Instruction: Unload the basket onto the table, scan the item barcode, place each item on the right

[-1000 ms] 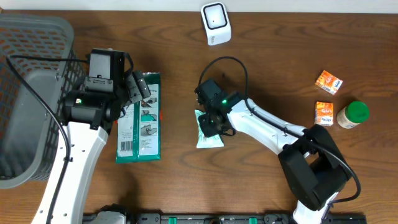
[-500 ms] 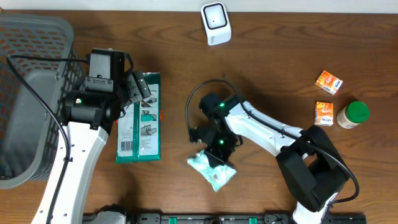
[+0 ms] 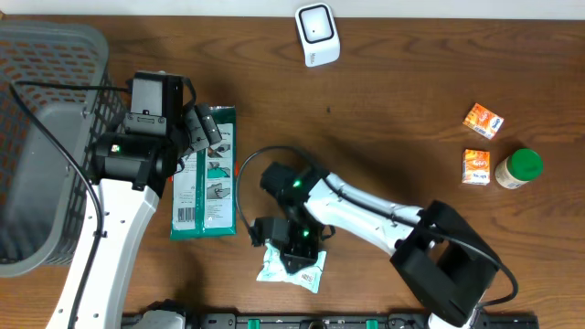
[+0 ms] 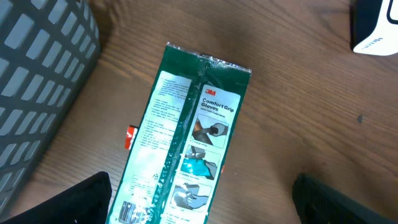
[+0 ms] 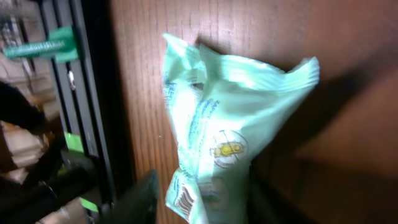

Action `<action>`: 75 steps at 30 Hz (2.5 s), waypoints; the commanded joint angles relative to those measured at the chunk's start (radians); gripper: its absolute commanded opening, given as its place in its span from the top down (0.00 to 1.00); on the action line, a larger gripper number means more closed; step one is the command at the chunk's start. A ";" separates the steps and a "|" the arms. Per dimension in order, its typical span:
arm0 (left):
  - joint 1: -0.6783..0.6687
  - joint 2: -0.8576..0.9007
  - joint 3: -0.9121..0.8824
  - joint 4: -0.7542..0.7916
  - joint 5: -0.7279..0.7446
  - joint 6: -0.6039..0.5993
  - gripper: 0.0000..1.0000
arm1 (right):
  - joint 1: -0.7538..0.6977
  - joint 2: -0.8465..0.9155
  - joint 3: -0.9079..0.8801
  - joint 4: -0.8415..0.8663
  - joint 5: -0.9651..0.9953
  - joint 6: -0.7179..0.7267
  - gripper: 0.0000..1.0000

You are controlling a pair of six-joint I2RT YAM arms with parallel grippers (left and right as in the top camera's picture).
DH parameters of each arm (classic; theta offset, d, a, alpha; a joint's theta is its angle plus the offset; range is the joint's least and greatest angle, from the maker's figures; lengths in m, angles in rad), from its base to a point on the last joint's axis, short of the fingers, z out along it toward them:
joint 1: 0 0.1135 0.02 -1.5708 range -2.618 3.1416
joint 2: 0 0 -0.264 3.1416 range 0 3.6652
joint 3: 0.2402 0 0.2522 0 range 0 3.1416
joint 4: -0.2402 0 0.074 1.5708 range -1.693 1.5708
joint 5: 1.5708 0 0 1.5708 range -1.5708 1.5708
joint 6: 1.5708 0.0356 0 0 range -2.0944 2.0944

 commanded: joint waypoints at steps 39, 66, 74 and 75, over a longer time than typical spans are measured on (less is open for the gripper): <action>0.002 -0.002 0.013 0.000 -0.013 0.013 0.07 | -0.164 -0.004 -0.015 0.040 -0.055 -0.045 0.12; 0.002 -0.002 0.013 0.000 -0.013 0.013 0.07 | -0.032 -0.004 -0.111 0.008 -0.415 -0.022 0.46; 0.002 -0.002 0.013 0.000 -0.013 0.013 0.07 | -0.031 -0.004 -0.111 0.010 -0.412 -0.022 0.53; 0.002 -0.002 0.013 0.000 -0.013 0.013 0.07 | -0.031 -0.004 -0.111 0.010 -0.412 -0.022 0.54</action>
